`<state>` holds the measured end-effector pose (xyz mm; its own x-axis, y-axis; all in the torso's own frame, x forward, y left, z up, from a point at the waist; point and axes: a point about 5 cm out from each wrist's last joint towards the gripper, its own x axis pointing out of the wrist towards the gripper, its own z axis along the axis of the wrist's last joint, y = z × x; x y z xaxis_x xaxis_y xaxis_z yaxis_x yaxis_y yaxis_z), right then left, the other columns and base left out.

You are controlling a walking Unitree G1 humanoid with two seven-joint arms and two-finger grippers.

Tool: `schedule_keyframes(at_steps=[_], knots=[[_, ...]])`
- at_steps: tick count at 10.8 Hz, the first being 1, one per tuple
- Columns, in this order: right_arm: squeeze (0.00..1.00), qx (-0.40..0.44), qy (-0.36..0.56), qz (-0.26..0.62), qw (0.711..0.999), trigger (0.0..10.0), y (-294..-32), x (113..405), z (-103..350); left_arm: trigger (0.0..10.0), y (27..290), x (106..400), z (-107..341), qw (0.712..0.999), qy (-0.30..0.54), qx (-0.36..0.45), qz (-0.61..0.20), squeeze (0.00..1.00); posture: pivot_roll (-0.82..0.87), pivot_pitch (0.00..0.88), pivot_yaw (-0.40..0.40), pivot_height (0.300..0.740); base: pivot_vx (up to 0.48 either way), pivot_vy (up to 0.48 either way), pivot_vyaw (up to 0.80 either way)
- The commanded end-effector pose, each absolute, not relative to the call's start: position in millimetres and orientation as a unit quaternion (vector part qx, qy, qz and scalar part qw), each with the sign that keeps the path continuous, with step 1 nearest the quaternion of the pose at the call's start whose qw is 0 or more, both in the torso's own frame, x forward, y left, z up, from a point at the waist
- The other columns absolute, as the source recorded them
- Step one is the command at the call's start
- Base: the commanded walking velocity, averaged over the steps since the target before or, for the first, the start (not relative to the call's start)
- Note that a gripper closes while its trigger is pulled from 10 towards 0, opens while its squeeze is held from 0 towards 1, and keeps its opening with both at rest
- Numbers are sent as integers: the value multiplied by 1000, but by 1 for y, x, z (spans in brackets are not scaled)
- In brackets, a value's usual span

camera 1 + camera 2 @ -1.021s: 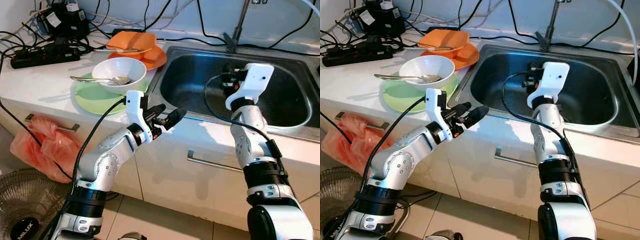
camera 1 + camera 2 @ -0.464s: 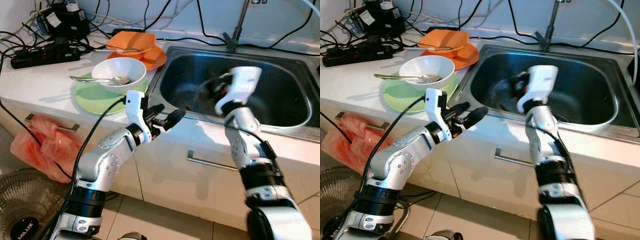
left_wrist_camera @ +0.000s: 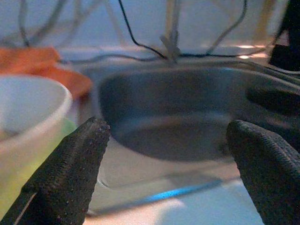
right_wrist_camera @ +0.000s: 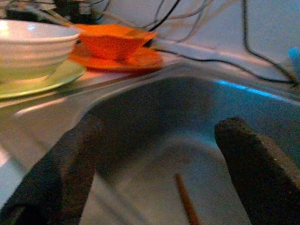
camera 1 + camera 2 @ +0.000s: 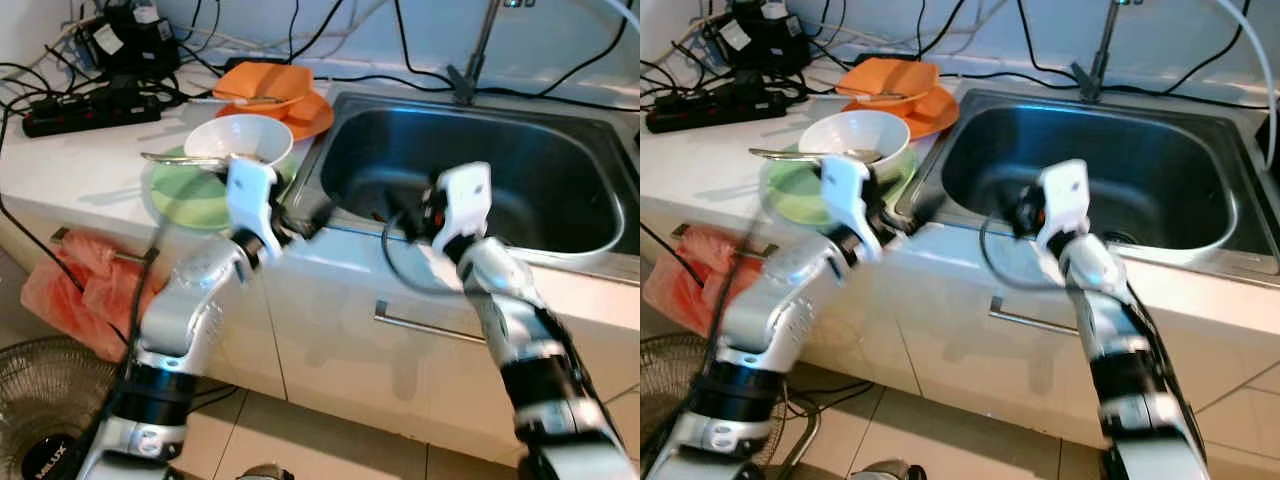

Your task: Kitchen organization

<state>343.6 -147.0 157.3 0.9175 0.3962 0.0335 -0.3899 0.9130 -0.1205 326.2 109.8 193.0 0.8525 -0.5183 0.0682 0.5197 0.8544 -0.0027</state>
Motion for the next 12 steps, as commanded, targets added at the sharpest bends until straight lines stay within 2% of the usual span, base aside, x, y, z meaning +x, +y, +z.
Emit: schedule_keyframes(at_steps=[1, 2, 4, 5, 6, 8, 12], knots=[[1000, -55, -37, 220, 973, 10000, -143, 342, 163, 10000, 114, 328, 203, 965, -56, 11, -255, 0, 201, 30, 52, 740, 0, 0, 0], [1000, -60, -33, 224, 972, 10000, -144, 338, 161, 10000, 131, 331, 208, 974, -97, 75, -190, 0, 201, 30, 55, 740, 0, 0, 0], [1000, -43, -27, 220, 974, 10000, -143, 337, 160, 10000, 162, 333, 211, 983, -126, 107, -78, 0, 210, 31, 54, 740, 0, 0, 0], [1000, -38, -25, 225, 973, 10000, -140, 335, 160, 10000, 166, 331, 212, 983, -137, 119, -41, 0, 210, 31, 54, 740, 0, 0, 0], [1000, -38, -24, 230, 972, 10000, -138, 334, 159, 10000, 185, 332, 211, 982, -136, 135, -6, 0, 210, 31, 54, 740, 0, 0, 0], [961, -36, -24, 226, 973, 10000, -138, 336, 160, 10000, 202, 331, 207, 979, -136, 148, 43, 0, 210, 31, 54, 740, 0, 0, 0], [925, -33, -25, 226, 973, 10000, -133, 335, 158, 10000, 209, 334, 199, 981, -121, 141, 45, 0, 236, 17, 41, 740, 0, 0, 0]])
